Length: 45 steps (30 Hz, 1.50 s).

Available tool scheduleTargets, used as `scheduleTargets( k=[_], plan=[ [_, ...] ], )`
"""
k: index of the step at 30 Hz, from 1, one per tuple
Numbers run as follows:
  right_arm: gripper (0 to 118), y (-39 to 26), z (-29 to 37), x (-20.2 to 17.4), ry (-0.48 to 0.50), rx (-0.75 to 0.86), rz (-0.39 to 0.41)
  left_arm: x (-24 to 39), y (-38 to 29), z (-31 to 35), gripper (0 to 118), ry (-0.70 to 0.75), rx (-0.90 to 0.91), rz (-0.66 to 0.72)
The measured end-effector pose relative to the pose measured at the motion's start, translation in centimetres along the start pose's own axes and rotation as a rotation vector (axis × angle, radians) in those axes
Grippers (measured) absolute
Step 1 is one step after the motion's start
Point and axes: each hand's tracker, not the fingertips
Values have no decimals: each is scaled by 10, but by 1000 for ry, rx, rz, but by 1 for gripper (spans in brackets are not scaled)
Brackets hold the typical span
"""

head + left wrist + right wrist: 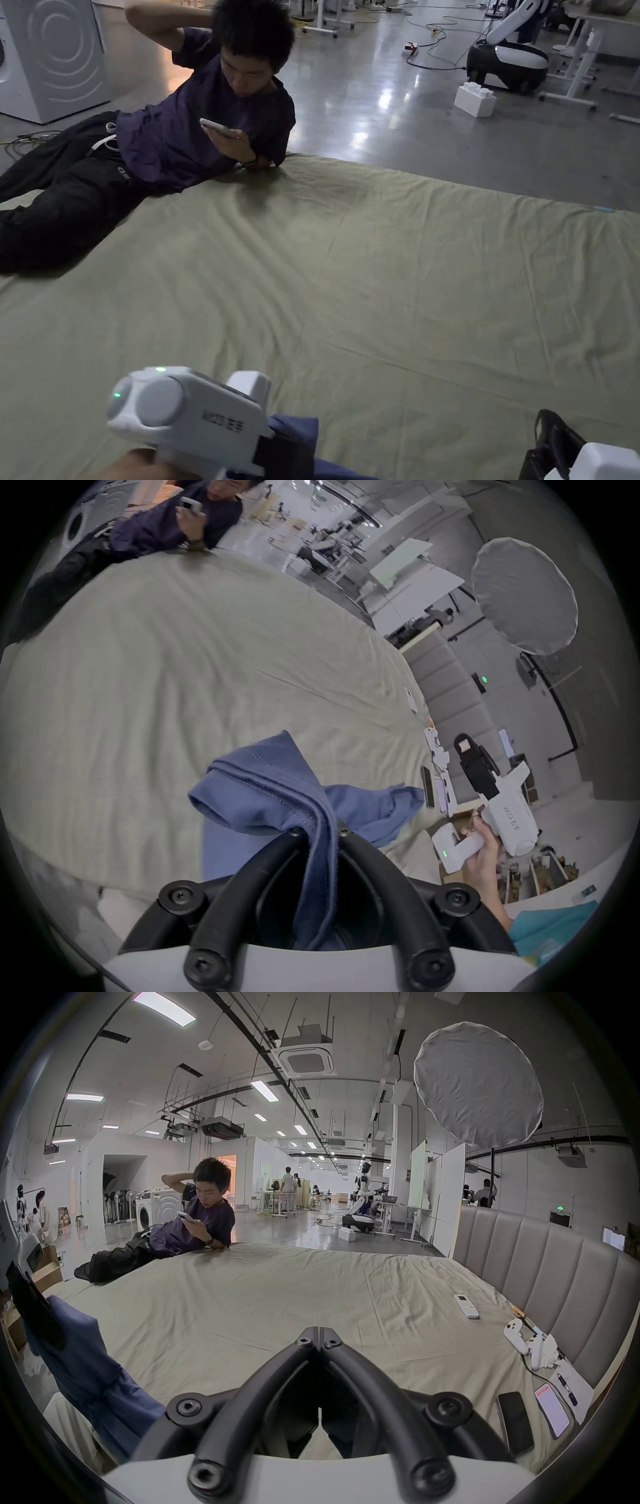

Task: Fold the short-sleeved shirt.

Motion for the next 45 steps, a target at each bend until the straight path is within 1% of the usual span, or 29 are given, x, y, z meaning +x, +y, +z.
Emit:
scheduleTargets(
  k=[3, 7, 10, 13, 15, 17, 18, 19, 22, 23, 25, 28, 30, 32, 33, 35, 36, 37, 38, 40, 42, 43, 45],
  plan=[
    [0, -3, 2, 5, -10, -6, 2, 2, -1, -40, 8, 62, -62, 14],
    [0, -7, 3, 11, -24, -16, -7, 1, -6, -72, 8, 98, -74, 38],
    [0, -7, 4, 13, -27, -24, -12, -1, -10, -86, 8, 134, -55, 81],
    [0, -9, 5, 14, -28, -29, -12, 0, -13, -89, 8, 129, -46, 100],
    [0, -10, 5, 15, -27, -33, -11, 1, -15, -82, 11, 93, -28, 104],
    [0, -11, 5, 16, -27, -34, -9, 5, -15, -68, 21, 65, -6, 95],
    [0, -11, 5, 17, -27, -35, -8, 6, -15, -60, 24, 56, 3, 85],
    [0, -11, 5, 18, -26, -36, -9, 7, -15, -50, 24, 45, 17, 75],
    [0, -12, 5, 20, -26, -39, -14, 6, -13, -21, 60, 30, 73, 64],
    [0, -12, 5, 21, -25, -40, -16, 5, -13, -12, 62, 21, 96, 57],
    [0, -11, 4, 21, -24, -40, -19, 2, -11, 3, 62, 21, 148, 46],
    [0, -12, 4, 22, -23, -40, -23, -3, -13, 7, 62, 73, 193, 24],
    [0, -13, 4, 22, -21, -41, -27, -6, -14, -3, 62, 130, 172, 28],
    [0, -14, 5, 22, -22, -41, -35, -9, -19, -19, 60, 134, 139, 28],
    [0, -15, 6, 23, -21, -42, -39, -10, -20, -30, 57, 132, 114, 29],
    [0, -16, 6, 23, -23, -44, -39, -8, -28, -48, 35, 70, 65, 20],
    [0, -17, 7, 24, -22, -46, -40, -6, -32, -57, 26, 61, 40, 29],
    [0, -18, 7, 24, -22, -48, -40, -3, -36, -64, 23, 46, 16, 25],
    [0, -18, 7, 24, -22, -50, -40, -1, -40, -72, 23, 15, 5, 18],
    [0, -19, 9, 24, -22, -54, -40, 7, -49, -83, 18, -62, -3, 15],
    [0, -20, 10, 24, -23, -58, -38, 14, -58, -92, 18, -117, -11, 19],
    [0, -21, 11, 25, -22, -59, -39, 17, -61, -97, 18, -98, -17, 15],
    [0, -22, 11, 25, -23, -61, -37, 21, -69, -111, 18, -3, -47, -26]
  ],
)
